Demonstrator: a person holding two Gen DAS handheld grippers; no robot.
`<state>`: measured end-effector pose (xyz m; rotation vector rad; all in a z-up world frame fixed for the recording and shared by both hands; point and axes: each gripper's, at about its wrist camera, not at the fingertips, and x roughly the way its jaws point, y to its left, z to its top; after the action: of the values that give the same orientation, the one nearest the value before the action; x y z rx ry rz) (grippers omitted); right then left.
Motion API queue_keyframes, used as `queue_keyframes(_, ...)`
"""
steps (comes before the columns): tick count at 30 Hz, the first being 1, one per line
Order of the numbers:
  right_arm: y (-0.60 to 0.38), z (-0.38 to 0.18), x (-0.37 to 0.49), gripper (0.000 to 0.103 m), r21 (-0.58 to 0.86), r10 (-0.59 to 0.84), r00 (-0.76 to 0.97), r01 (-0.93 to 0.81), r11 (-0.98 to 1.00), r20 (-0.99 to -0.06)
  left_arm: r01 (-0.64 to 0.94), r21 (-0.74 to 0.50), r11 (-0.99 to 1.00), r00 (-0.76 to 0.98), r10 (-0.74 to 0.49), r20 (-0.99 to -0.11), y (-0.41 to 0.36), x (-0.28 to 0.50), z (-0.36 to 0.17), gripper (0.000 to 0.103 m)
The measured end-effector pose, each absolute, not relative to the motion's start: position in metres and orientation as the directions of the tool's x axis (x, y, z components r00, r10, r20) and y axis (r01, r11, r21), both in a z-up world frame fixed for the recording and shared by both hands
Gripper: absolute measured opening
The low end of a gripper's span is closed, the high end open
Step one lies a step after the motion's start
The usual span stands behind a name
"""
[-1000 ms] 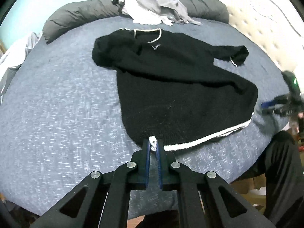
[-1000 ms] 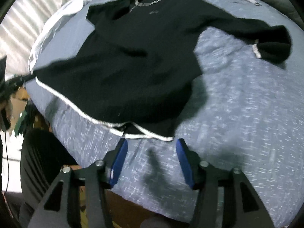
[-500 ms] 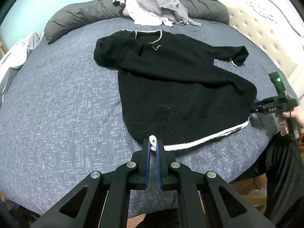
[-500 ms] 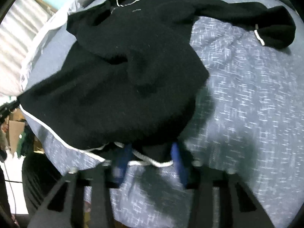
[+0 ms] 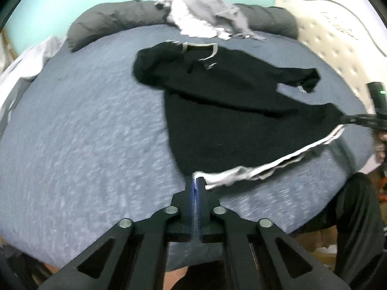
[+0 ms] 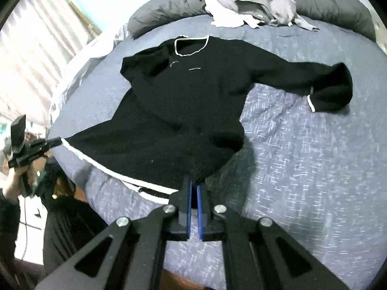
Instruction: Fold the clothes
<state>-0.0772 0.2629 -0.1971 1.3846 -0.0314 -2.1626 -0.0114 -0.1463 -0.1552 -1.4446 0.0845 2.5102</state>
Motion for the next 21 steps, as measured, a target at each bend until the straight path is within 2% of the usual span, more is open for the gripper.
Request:
queue_keyframes(3,0.262,-0.207,-0.076,0.003,0.317,-0.468,-0.276,0.45,-0.835,-0.84,-0.219,-0.058,-0.974,-0.458,0.155,-0.876,-0.151,-0.008,-0.168,0.0)
queue_keyframes(10,0.253,-0.223,-0.07,0.005,0.318,-0.453,-0.207,0.47,-0.823,-0.867,-0.244,-0.093,-0.965,-0.447,0.197,-0.873,-0.134,-0.01,-0.174,0.001)
queue_keyframes(13,0.26,-0.22,-0.069,0.006,0.315,-0.447,-0.22,0.452,-0.834,-0.867,-0.276,-0.104,-0.956,-0.433,0.22,-0.874,-0.113,-0.019,-0.179,0.013)
queue_keyframes(14,0.263,-0.218,-0.07,0.007,0.312,-0.444,-0.229,0.446,-0.839,-0.866,-0.287,-0.107,-0.952,-0.425,0.227,-0.876,-0.106,-0.022,-0.182,0.026)
queue_keyframes(15,0.266,-0.216,-0.07,0.011,0.31,-0.442,-0.238,0.44,-0.843,-0.865,-0.298,-0.111,-0.948,-0.418,0.234,-0.878,-0.099,-0.024,-0.185,0.036)
queue_keyframes(18,0.277,-0.211,-0.072,0.02,0.311,-0.439,-0.264,0.413,-0.856,-0.859,-0.326,-0.12,-0.938,-0.378,0.246,-0.893,-0.077,-0.034,-0.201,0.038)
queue_keyframes(20,0.284,-0.21,-0.073,0.022,0.317,-0.441,-0.274,0.398,-0.861,-0.855,-0.322,-0.113,-0.94,-0.366,0.234,-0.901,-0.068,-0.042,-0.212,0.04)
queue_keyframes(21,0.286,-0.21,-0.074,0.022,0.318,-0.441,-0.277,0.392,-0.863,-0.854,-0.313,-0.115,-0.943,-0.361,0.23,-0.904,-0.066,-0.046,-0.217,0.045)
